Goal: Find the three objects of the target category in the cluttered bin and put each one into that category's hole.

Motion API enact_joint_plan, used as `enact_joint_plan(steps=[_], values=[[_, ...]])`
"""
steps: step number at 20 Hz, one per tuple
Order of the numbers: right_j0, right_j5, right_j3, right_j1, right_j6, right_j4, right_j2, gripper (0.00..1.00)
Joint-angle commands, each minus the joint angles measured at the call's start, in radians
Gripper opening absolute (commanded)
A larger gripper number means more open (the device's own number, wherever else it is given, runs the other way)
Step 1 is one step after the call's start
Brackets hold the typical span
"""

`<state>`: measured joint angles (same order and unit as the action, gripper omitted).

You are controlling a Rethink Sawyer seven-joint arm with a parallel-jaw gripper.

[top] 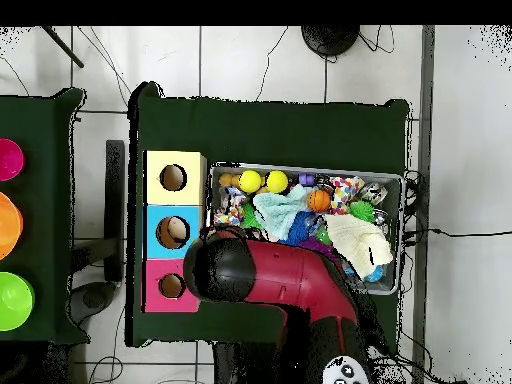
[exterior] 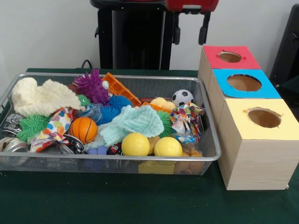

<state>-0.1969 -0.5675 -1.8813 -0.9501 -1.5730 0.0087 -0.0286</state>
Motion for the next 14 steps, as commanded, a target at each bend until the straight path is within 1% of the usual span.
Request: enact_joint_plan(steps=[1, 4, 6, 9, 14], values=[[-0.031, 0.02, -0.01, 0.035, 0.017, -0.084, -0.08, 1.0], [-0.024, 0.004, -0.016, 0.03, 0.013, -0.106, -0.066, 1.0], [-0.018, 0.013, -0.04, 0.029, -0.001, -0.118, -0.06, 1.0], [-0.028, 0.07, -0.08, 0.049, -0.018, -0.132, -0.068, 1.0], [-0.028, 0.123, -0.097, 0.082, -0.041, -0.165, -0.058, 1.0]])
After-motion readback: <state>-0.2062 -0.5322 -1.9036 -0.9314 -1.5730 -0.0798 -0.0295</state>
